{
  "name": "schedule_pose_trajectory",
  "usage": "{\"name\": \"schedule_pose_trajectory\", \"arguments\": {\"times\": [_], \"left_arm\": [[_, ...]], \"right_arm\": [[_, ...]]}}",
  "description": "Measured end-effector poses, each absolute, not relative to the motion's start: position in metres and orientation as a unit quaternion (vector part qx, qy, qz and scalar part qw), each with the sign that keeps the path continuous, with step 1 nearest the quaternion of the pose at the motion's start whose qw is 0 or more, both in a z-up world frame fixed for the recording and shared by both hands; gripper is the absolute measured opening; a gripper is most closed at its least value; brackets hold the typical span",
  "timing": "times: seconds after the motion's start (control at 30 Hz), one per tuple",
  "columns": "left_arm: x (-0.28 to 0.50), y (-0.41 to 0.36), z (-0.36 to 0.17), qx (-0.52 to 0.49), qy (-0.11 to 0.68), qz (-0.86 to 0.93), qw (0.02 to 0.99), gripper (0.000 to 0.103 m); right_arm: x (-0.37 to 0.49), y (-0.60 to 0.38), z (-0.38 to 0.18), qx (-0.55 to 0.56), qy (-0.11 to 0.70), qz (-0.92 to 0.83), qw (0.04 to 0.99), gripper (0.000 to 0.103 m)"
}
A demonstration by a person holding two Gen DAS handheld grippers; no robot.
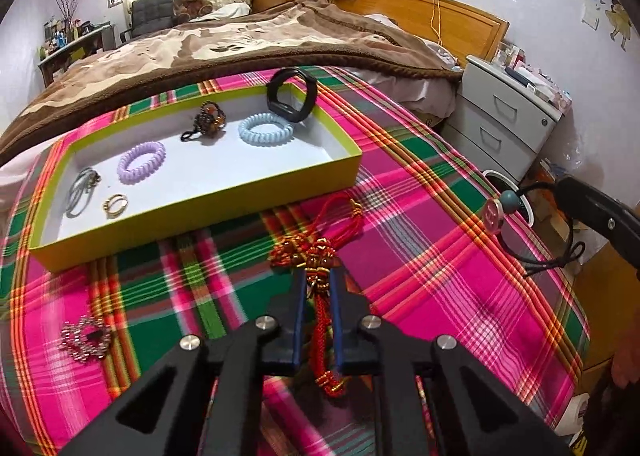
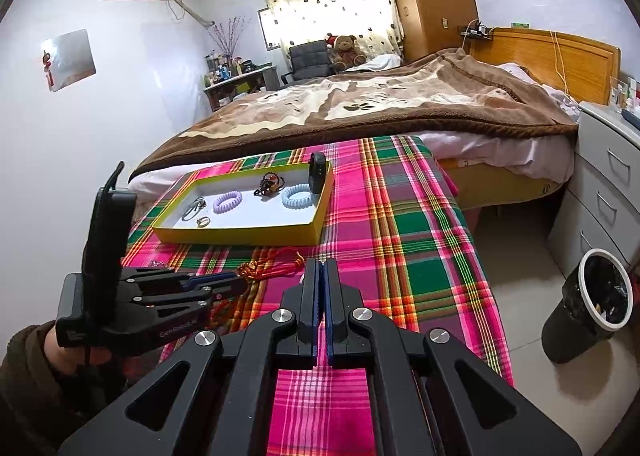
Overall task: Organize jewelry
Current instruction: 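Carry the red tassel in the left tool while the right tool carries the black hair tie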
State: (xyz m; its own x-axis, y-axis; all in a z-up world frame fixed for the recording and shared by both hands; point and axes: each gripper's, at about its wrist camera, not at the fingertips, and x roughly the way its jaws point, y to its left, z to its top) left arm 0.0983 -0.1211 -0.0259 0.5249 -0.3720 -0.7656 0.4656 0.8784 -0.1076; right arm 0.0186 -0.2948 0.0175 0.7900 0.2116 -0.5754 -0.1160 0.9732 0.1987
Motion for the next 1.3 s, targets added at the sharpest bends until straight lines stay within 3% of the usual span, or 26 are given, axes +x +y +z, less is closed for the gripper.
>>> {"name": "schedule_pose_trajectory", "arguments": {"times": [0.8, 1.3], "left_arm": [[0.097, -0.059, 0.029, 0.029, 0.358, -0.203, 0.911, 0.012], [0.143, -0.007, 0.036, -0.002, 0.363, -0.175, 0.915, 0.012]], "right_arm": [[0.048, -0.243, 0.038, 0.041, 0.308, 0.119, 0.943, 0.001], [0.112, -0.202, 0.039, 0.031, 0.322, 0.153, 0.934, 0.001]]}}
